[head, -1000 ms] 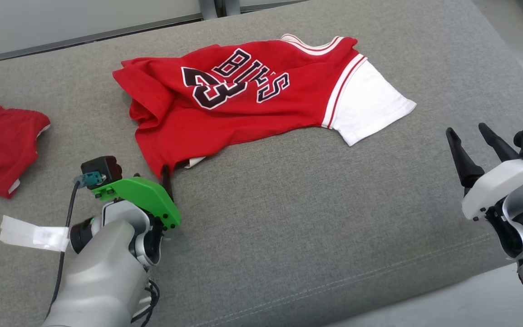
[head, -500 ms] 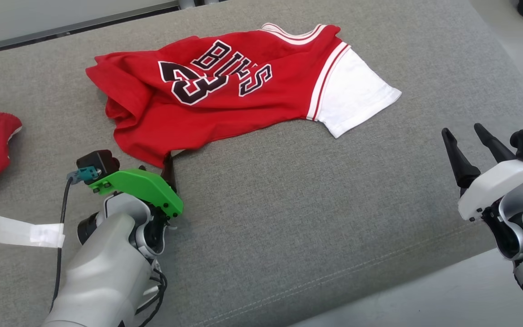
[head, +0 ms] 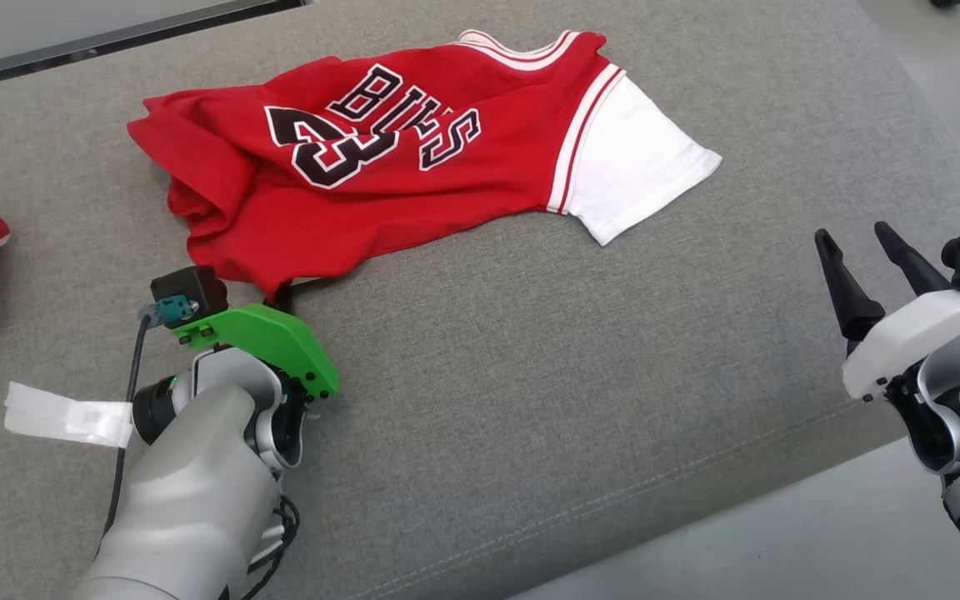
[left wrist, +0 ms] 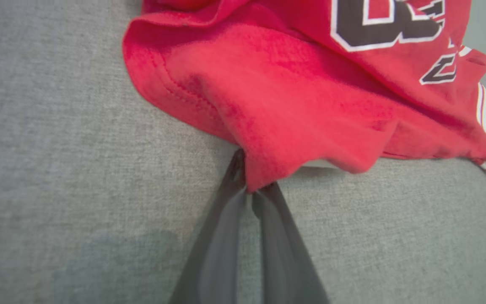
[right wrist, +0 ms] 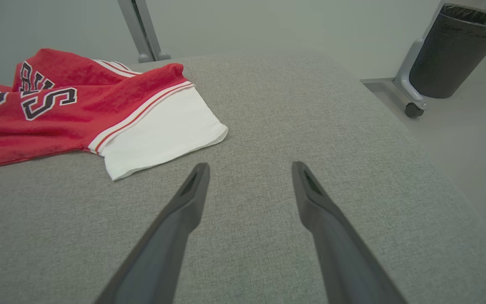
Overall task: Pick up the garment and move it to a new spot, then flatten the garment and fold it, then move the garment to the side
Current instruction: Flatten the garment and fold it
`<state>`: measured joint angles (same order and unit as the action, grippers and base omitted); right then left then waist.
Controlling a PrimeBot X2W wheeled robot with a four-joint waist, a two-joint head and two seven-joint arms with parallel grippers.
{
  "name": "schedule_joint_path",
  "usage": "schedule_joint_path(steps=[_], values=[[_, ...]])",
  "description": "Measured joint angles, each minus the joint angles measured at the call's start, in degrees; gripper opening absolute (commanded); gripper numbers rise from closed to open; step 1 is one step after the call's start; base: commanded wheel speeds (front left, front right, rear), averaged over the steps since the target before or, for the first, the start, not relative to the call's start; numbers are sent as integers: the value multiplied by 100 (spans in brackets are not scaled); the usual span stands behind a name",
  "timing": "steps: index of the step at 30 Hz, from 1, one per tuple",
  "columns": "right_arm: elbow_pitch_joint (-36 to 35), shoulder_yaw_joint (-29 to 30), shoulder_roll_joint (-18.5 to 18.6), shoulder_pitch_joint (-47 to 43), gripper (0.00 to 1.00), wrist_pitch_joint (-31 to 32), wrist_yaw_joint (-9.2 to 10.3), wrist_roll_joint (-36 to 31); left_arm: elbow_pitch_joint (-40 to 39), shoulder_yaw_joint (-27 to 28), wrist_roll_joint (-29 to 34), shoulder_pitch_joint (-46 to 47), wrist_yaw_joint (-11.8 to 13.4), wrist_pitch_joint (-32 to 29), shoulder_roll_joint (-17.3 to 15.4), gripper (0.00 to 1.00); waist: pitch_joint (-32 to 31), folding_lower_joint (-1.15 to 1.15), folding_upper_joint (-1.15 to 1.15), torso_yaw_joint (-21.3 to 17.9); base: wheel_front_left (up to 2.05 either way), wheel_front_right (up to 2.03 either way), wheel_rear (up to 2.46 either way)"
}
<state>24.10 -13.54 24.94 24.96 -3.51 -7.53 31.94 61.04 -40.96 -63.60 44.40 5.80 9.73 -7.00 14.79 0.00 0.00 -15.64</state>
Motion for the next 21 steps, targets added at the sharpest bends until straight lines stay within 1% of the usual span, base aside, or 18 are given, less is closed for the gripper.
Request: schedule_joint_path(steps=[5, 8, 12, 15, 20, 21], values=[[31, 137, 36, -33, 100, -41, 0, 0, 26, -300, 353, -2, -19, 158, -114, 0, -65, 0, 0, 120, 0, 0, 0], [44, 199, 36, -119, 100, -62, 0, -1, -21, -498, 643, -14, 69, 300, -274, 0, -122, 0, 0, 230, 0, 0, 0], [47, 238, 11, -166, 100, -65, 0, -2, -233, -777, 1100, -77, 337, 445, -561, 0, -207, 0, 0, 399, 0, 0, 0], [52, 264, -37, -260, 100, -62, 0, -24, -524, -945, 1394, -297, 547, 495, -769, 0, -283, 0, 0, 528, 0, 0, 0], [49, 325, -71, -361, 100, 1, 0, -42, -1157, -1146, 1747, -826, 1011, 504, -1089, 0, -408, 0, 0, 720, 0, 0, 0], [49, 325, -71, -361, 100, 1, 0, -42, -1157, -1146, 1747, -826, 1011, 504, -1089, 0, -408, 0, 0, 720, 0, 0, 0]])
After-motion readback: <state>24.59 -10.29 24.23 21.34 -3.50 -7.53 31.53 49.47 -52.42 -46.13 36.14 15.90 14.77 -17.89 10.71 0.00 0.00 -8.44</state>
